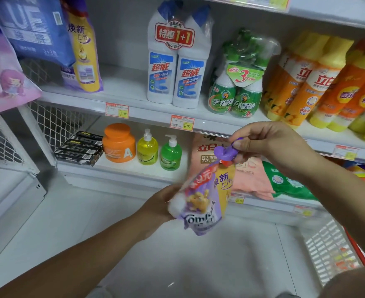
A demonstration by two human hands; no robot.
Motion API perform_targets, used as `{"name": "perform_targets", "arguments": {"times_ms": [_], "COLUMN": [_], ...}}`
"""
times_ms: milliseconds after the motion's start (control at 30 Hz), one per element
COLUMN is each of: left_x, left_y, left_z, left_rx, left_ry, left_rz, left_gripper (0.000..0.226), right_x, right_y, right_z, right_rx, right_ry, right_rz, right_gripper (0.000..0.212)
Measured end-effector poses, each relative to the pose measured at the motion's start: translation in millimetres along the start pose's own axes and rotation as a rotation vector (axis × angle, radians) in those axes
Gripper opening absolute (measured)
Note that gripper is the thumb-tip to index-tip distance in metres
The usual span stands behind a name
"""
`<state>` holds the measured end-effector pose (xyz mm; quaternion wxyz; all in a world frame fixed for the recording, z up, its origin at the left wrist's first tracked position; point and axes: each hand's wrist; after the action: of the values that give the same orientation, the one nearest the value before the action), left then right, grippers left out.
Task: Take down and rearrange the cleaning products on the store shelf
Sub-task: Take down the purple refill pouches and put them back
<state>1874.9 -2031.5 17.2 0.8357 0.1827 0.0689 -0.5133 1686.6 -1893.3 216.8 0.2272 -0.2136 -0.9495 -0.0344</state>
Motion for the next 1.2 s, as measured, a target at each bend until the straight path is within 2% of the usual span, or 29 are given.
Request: {"name": "perform_targets", "arguments": {"times_ms": [67, 100, 167, 200, 300, 367, 500, 700, 867, 967, 1100, 1200], "left_x": [-5, -7, -15, -18, -22, -20, -12, 7, 28, 37, 43, 37], "left_y": [7, 9, 10, 9, -2, -8, -14, -23, -34, -41, -54, -60], "left_z": [-1, -2, -6, -8, -5, -4, -7, -29, -36, -52, -77, -88], "left_rx": [0.025, 0.050, 0.027, -0.012, -0.095, -0.120, -0.106, -0.033, 0.054, 0.094, 0.078, 0.104], "left_ry": [-0.301, -0.364, -0.311, -0.239, -0.061, -0.098, -0.195, -0.143, -0.113, -0.150, -0.413, -0.493], "left_rz": [-0.021, -0.055, -0.102, -0.079, 0.119, 0.199, 0.273, 0.323, 0.378, 0.405, 0.391, 0.371], "left_gripper": [0.053, 0.065, 0.086, 0.086, 0.059, 0.049, 0.044, 0.063, 0.014, 0.011, 0.011, 0.015], "right_x": [-6, -8, -12, -13, -9, -3, -2, -40, -69, -74, -81, -88], "right_y": [1, 2, 4, 5, 5, 5, 4, 3, 3, 5, 15, 27], "right_z": [0, 0, 2, 2, 6, 11, 30, 83, 152, 183, 220, 244], "right_rx": [-0.040, -0.063, -0.110, -0.130, -0.177, -0.216, -0.261, -0.311, -0.367, -0.405, -0.461, -0.524], "right_ry": [0.020, 0.017, -0.023, -0.050, -0.120, -0.151, -0.130, -0.041, -0.019, -0.025, 0.016, 0.038], "right_rz": [0.016, 0.025, 0.026, 0.020, 0.031, 0.057, 0.082, -0.012, 0.043, 0.047, 0.042, 0.049], "right_gripper": [0.016, 0.016, 0.016, 0.016, 0.016, 0.015, 0.015, 0.017, 0.013, 0.015, 0.020, 0.018]}}
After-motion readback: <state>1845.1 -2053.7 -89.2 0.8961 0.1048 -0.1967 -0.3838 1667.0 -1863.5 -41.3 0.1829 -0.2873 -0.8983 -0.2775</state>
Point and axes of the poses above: each hand's wrist, its own y-axis away from the middle knuckle, its own x-axis out of the back of the hand, z = x × y, and after that the axes turned 8 degrees about y, right-handed
